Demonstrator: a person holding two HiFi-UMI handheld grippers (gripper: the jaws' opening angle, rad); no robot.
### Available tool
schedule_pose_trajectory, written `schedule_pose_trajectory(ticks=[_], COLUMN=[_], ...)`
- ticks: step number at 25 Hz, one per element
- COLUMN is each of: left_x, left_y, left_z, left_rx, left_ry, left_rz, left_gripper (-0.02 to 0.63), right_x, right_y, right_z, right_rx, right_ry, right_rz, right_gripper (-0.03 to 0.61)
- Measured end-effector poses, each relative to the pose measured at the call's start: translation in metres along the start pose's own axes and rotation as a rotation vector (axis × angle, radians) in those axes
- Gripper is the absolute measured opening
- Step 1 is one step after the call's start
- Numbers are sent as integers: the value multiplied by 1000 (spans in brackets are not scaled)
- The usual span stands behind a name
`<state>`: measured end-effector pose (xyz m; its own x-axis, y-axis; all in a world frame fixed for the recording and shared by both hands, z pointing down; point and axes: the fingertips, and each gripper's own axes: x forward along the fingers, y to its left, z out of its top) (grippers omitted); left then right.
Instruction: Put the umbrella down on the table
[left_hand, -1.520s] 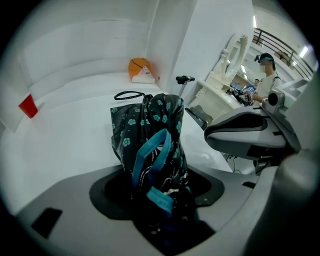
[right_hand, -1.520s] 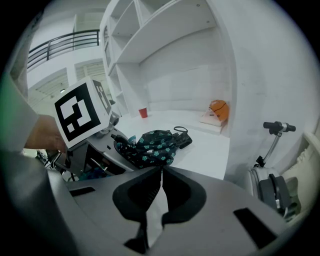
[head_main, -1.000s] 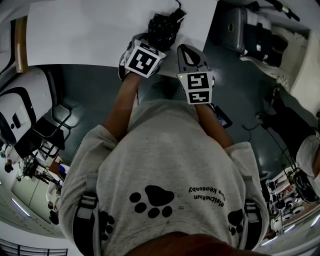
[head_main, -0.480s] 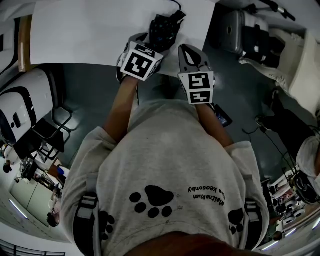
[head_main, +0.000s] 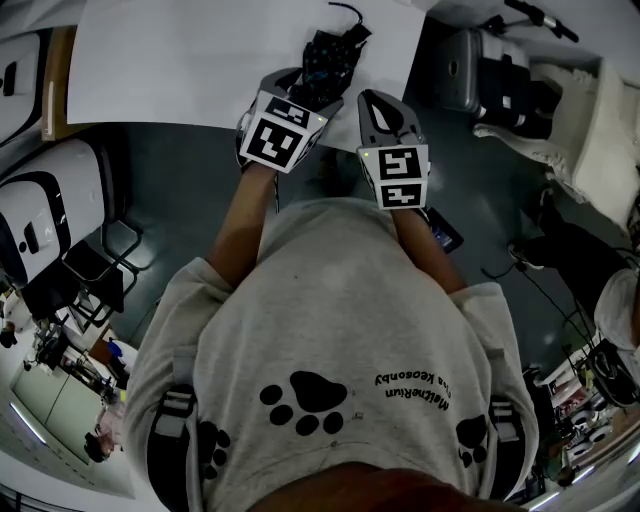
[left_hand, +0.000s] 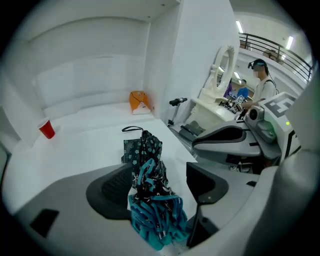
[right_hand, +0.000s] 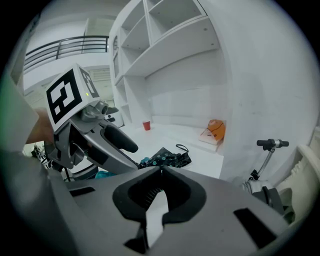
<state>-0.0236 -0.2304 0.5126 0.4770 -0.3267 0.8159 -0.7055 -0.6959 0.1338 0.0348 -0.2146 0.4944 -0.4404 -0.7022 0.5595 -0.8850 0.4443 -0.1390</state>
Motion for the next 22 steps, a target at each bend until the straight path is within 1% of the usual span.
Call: schedule_pose_trajectory(ticks=[1,3,5,7,9,12,15,20,22], left_x=[-5,-17,-25,-32,-39,-53,-72,-102,-115], left_y=[-2,-4,-8,-14,-18,-27,-36,-49,-56], left_z=[1,2,3,6,9,8,7,1,-2], left_rx=[9,34,62,79,80,72,73,46,48], left_ry=[-17,-54,-79,-114,-155,-208,-261,-367,-413], left_rz=[11,41,57,72,88,100,111,127,142], left_gripper=[330,198,184,111,65,32,20,18,18], right_x=[-3,-11,-18,-24,-30,-40,-52,-74,-85], right_y=[3,9,14,17,20,29,39,57,66], right_z=[2,7,10,11,12,15,20,26,27], right_rx=[-4,-13,-22,-30,-38,-53,-66,-93,-103], right_ry=[-7,-23,-37,-49,-61,-79,-101,-142,-161], right_rz=[-2,-7,-10,-13,-15,-20,-26,-38,-43], right_gripper=[35,36,35,35,35,35,35,35,35])
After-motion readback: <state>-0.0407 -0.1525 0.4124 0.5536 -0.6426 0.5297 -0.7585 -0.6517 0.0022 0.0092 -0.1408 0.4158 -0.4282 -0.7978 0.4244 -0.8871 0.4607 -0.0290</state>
